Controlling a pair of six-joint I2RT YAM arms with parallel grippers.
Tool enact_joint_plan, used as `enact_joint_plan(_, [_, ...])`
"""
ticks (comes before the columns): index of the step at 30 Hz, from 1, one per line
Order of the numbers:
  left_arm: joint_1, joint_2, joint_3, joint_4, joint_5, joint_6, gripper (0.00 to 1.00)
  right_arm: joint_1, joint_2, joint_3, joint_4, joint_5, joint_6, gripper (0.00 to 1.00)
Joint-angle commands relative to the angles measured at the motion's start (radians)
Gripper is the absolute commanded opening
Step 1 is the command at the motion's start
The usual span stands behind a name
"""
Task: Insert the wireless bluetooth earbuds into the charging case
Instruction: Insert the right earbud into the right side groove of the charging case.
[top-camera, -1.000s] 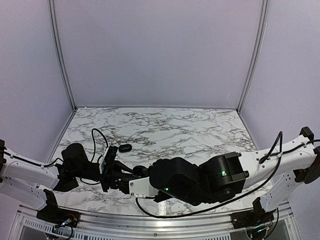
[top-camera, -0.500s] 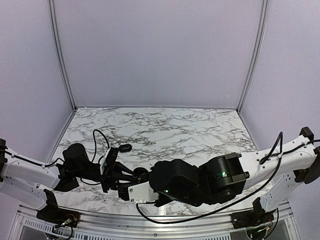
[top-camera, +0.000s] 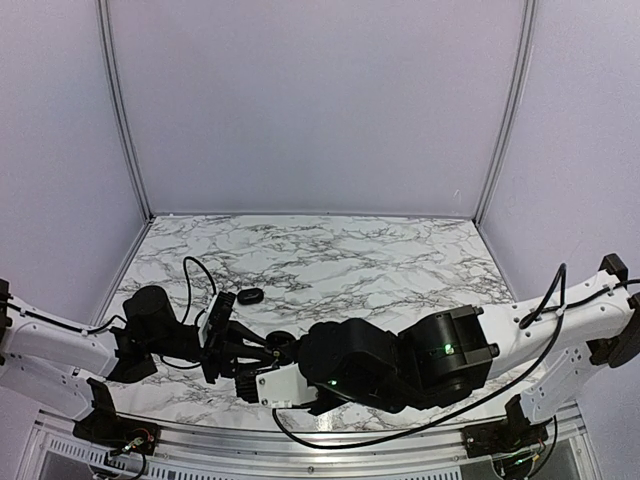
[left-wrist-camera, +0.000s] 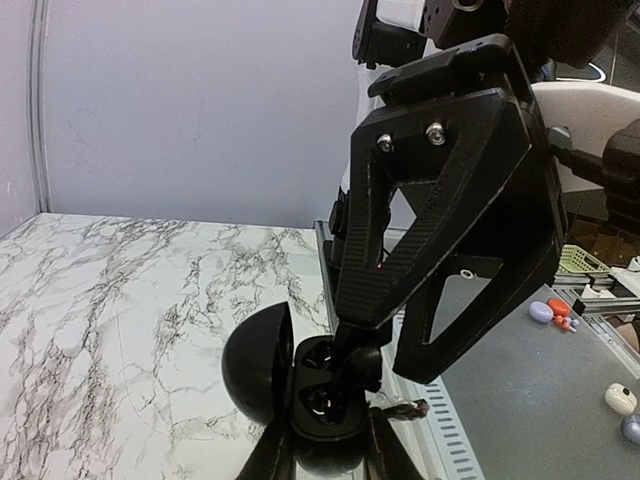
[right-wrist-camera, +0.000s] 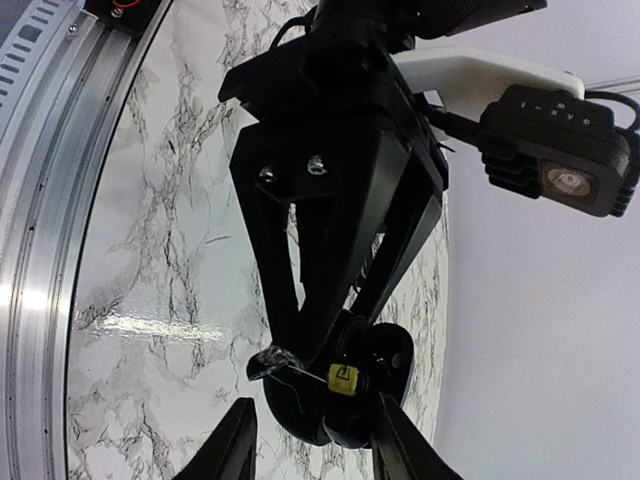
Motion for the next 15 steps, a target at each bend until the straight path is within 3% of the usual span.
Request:
enact_joint_plan(1, [0.004,-0.025,0.019,0.019,-0.017,0.005,0.00,0.011,-0.031,0.031,0.015,-0.004,0.009,0.41])
enact_joint_plan(9, [0.004,-0.040,0.013,0.019,-0.025,0.004,0.00,0.011,-0.080,0.009,0.067,0.007,0.021,0.58])
enact_joint_plan(15, [0.004,-0.053,0.005,0.019,-0.032,0.013,0.00,0.001,-0.138,-0.009,0.115,-0.005,0.063,0.58])
